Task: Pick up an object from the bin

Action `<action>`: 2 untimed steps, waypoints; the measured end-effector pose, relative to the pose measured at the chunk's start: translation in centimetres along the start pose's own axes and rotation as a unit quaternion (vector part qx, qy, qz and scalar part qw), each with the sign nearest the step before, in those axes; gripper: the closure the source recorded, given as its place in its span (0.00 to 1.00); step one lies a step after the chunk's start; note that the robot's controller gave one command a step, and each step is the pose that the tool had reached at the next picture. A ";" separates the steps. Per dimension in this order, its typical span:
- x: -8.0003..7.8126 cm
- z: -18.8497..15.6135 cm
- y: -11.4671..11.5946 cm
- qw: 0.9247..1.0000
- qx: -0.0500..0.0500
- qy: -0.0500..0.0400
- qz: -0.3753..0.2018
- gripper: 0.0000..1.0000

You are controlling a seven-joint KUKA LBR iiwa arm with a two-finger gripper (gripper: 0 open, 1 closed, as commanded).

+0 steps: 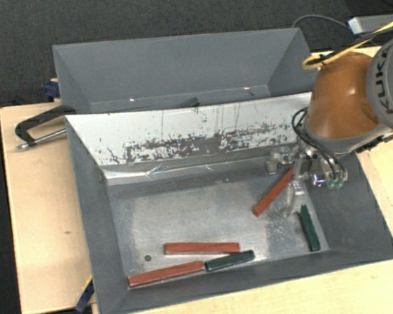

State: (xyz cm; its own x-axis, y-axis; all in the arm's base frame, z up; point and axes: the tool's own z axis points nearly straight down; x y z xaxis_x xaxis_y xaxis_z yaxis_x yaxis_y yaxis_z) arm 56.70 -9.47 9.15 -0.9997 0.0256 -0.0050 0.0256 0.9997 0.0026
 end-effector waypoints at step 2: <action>2.0 -0.1 -2.1 0.999 0.001 0.001 0.032 0.00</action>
Offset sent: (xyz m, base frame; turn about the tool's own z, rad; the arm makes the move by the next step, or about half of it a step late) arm 0.0000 0.0000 0.0000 0.0000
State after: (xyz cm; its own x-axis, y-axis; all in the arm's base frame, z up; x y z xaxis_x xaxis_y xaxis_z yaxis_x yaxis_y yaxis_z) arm 54.65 -11.51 9.28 -0.9959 0.0900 -0.0023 0.0900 0.9959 0.0010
